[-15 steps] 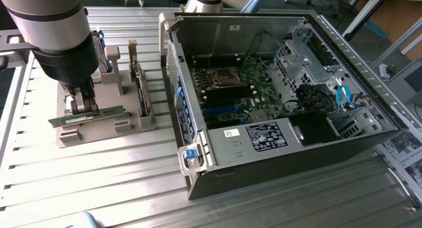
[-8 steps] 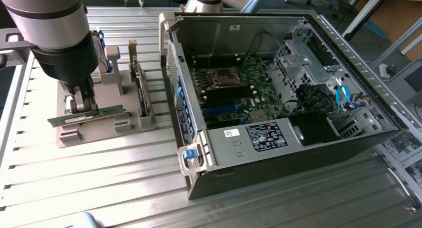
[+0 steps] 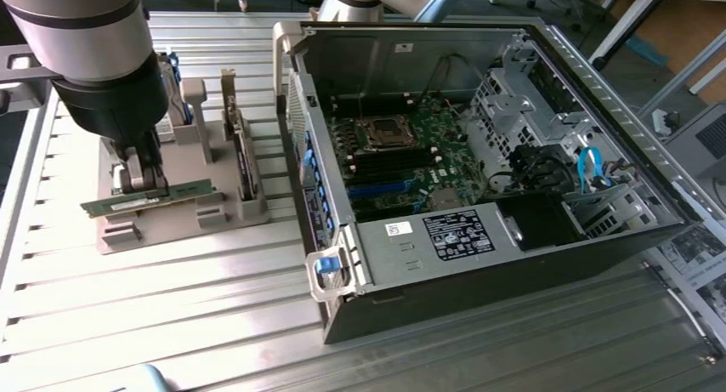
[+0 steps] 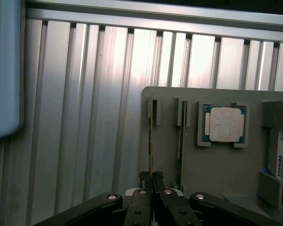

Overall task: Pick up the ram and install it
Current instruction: 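Pick up the ram and move it above insertion slot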

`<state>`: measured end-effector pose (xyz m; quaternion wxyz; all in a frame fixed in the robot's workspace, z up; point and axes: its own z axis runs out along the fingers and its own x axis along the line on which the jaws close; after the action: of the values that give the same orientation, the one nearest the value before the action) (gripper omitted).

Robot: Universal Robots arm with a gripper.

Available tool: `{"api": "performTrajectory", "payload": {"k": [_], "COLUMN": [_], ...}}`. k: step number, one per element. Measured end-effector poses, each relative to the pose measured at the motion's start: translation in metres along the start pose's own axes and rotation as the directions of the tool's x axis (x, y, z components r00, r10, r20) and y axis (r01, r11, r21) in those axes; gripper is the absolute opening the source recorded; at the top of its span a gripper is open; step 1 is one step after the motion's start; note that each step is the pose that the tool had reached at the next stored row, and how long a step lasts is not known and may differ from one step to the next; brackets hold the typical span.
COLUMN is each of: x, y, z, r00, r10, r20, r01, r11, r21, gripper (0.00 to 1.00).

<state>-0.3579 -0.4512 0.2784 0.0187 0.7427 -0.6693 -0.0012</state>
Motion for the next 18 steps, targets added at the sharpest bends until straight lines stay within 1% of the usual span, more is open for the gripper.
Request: {"api": "performTrajectory", "payload": {"k": [18], "x": [0.0001], "y": [0.0002], "z": [-0.0060], "r00": [1.0000], "r10": [0.000], "r20": [-0.0076], "r01": [0.000], "r11": [1.0000], "r21": [-0.0008], "gripper": [0.12]}}
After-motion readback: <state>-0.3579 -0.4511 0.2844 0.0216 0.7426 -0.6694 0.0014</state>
